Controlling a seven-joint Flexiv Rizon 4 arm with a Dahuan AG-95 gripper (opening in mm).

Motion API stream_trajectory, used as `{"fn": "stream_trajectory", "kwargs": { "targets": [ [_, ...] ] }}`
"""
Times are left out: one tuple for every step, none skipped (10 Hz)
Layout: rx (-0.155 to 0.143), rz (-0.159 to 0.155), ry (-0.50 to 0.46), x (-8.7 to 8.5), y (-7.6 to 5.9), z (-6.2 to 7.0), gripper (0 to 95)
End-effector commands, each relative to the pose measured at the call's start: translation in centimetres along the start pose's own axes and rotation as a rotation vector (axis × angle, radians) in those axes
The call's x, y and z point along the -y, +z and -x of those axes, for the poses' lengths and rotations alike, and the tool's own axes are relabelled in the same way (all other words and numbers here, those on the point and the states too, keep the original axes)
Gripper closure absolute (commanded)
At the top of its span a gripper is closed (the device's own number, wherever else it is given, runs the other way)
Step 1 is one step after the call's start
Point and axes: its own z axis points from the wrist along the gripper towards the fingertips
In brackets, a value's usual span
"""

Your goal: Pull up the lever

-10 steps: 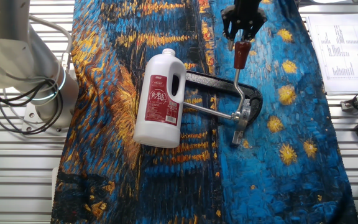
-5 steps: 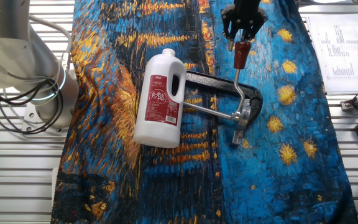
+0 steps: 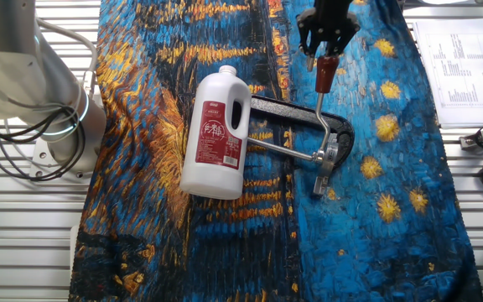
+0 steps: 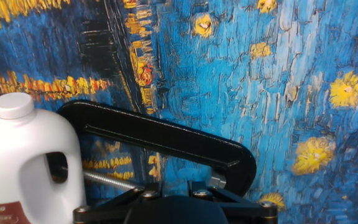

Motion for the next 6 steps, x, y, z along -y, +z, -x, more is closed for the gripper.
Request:
{"fn": "stream_trajectory", "kwargs": {
  "targets": [
    [0.005, -0.002, 0.003, -0.05, -0.07, -0.16, 76.0],
    [0.009, -0.003, 0.007, -0.09, -0.17, -0.17, 76.0],
    [0.016, -0.005, 0.018, -0.09, -0.20, -0.16, 76.0],
    [0.028, -0.007, 0.024, -0.07, -0.17, -0.15, 76.0],
    [0.031, -0.009, 0.022, -0.07, -0.17, -0.15, 76.0],
    [0.033, -0.011, 0.023, -0.07, -0.17, -0.15, 76.0]
  ]
}}
